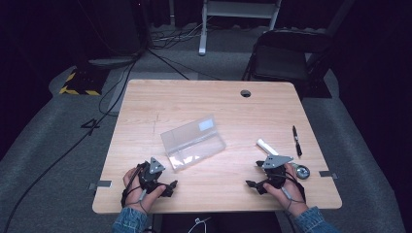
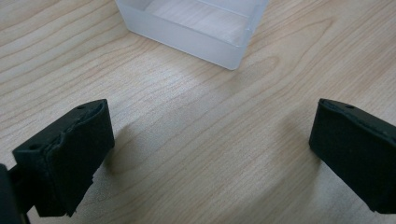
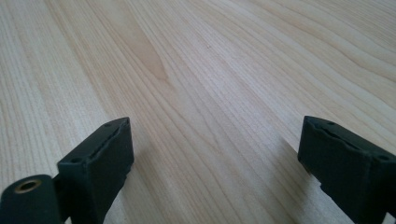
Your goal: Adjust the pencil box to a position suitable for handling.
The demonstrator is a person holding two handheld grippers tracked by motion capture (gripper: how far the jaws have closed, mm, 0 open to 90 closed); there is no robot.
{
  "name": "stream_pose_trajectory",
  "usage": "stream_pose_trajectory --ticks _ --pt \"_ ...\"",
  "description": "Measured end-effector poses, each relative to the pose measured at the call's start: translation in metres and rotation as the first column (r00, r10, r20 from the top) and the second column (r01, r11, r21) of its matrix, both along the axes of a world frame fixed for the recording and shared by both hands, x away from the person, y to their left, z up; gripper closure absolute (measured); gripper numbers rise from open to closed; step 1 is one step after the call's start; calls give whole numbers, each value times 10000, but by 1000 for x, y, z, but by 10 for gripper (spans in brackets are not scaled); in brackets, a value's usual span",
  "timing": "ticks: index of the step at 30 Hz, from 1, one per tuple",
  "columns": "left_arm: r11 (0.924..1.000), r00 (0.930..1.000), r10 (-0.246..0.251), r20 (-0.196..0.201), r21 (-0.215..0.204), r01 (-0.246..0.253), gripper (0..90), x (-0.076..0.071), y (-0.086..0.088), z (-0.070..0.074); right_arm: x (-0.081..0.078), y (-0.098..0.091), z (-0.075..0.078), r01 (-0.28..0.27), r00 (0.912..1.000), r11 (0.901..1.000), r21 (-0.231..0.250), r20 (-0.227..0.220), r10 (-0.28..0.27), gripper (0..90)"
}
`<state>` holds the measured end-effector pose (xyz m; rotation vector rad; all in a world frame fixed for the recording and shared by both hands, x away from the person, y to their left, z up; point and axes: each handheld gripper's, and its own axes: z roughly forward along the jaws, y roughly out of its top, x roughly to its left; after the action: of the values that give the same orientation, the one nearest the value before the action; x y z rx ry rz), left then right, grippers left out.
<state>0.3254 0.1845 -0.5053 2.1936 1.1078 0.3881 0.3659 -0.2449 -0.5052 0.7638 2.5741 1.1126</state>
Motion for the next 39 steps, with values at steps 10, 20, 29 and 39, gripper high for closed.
stream_pose_trajectory --ticks 10,20,29,39 --pt "9961 9979 637 140 -617 -627 185 2 11 8 -15 -10 3 15 9999 9996 297 160 -19 227" --pt "9869 9889 1424 424 -834 -1385 168 9 16 25 -28 -23 13 74 9996 9987 500 279 -88 264" --pt "9757 9814 1886 364 -1207 -1830 160 21 19 29 -37 -36 19 600 9957 9955 734 668 -649 252" --pt "9676 9783 2073 9 -1472 -2049 205 36 12 22 -46 -43 19 700 9949 9941 833 673 -757 255"
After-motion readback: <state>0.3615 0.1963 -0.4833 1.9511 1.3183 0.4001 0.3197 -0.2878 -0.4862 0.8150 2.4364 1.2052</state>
